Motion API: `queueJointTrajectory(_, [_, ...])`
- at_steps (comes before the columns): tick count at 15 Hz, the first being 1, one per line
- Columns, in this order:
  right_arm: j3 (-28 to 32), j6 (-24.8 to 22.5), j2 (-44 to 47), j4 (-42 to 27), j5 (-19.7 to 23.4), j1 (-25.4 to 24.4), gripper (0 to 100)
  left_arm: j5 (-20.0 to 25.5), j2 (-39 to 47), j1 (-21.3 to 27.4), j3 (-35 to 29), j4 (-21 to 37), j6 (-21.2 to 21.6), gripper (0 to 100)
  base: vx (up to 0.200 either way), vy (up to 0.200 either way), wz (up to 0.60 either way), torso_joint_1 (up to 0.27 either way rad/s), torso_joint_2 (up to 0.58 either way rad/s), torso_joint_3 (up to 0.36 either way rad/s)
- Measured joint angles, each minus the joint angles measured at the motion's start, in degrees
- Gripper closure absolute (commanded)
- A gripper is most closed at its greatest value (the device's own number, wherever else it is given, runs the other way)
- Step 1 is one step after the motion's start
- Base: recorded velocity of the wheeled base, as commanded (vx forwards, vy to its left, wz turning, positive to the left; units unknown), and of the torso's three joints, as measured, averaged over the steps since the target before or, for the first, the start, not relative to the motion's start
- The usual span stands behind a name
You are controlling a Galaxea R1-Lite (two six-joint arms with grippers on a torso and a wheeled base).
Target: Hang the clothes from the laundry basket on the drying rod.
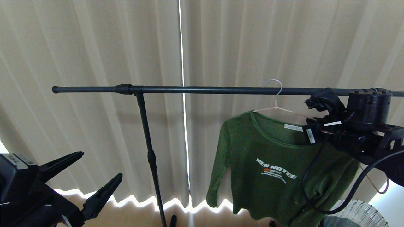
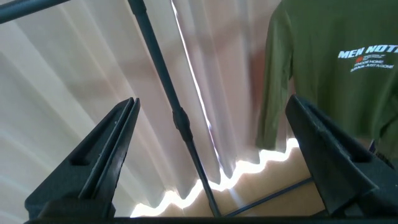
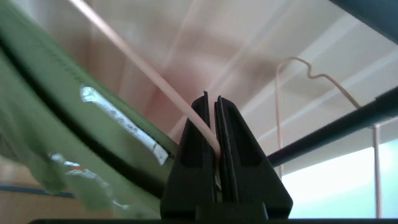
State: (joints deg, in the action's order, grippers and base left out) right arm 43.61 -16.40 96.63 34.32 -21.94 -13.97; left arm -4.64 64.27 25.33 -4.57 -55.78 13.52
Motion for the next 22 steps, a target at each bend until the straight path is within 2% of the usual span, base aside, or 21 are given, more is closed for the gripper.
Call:
queueJointTrajectory(6, [-0.9,-0.1,-1.5,0.0,0.0,-5.7,100,0.0,0.0,0.0,-0.1,0.0,0.0,0,0.0,0.0,0.0,0.0,0.0,0.0])
queueJointTrajectory(12, [-0.5,-0.2,-1.3,0.0,0.5,-6.8,100,-0.1,-0.1,-0.2,-0.1,0.0,-0.1,0,0.0,0.0,0.0,0.0,0.0,0.0])
queueJointTrajectory(13, [-0.5,-0.2,-1.2,0.0,0.6,-6.8,0,-0.1,-0.1,-0.2,-0.1,0.0,-0.1,0,0.0,0.0,0.0,0.0,0.0,0.0])
queueJointTrajectory(17, [-0.7,0.2,-1.2,0.3,1.0,-6.9,0,-0.1,-0.1,-0.3,-0.1,0.0,-0.1,0,0.0,0.0,0.0,0.0,0.0,0.0])
queueJointTrajectory(19, [-1.2,0.4,-1.5,0.4,3.8,-6.9,0,-0.1,-0.2,-0.3,-0.2,0.0,-0.1,0,0.0,0.0,0.0,0.0,0.0,0.0])
queueJointTrajectory(22, [-3.0,0.5,-1.5,5.6,7.1,-6.9,0,-0.1,-0.9,-0.3,-0.2,0.0,-0.1,0,0.0,0.0,0.0,0.0,0.0,0.0])
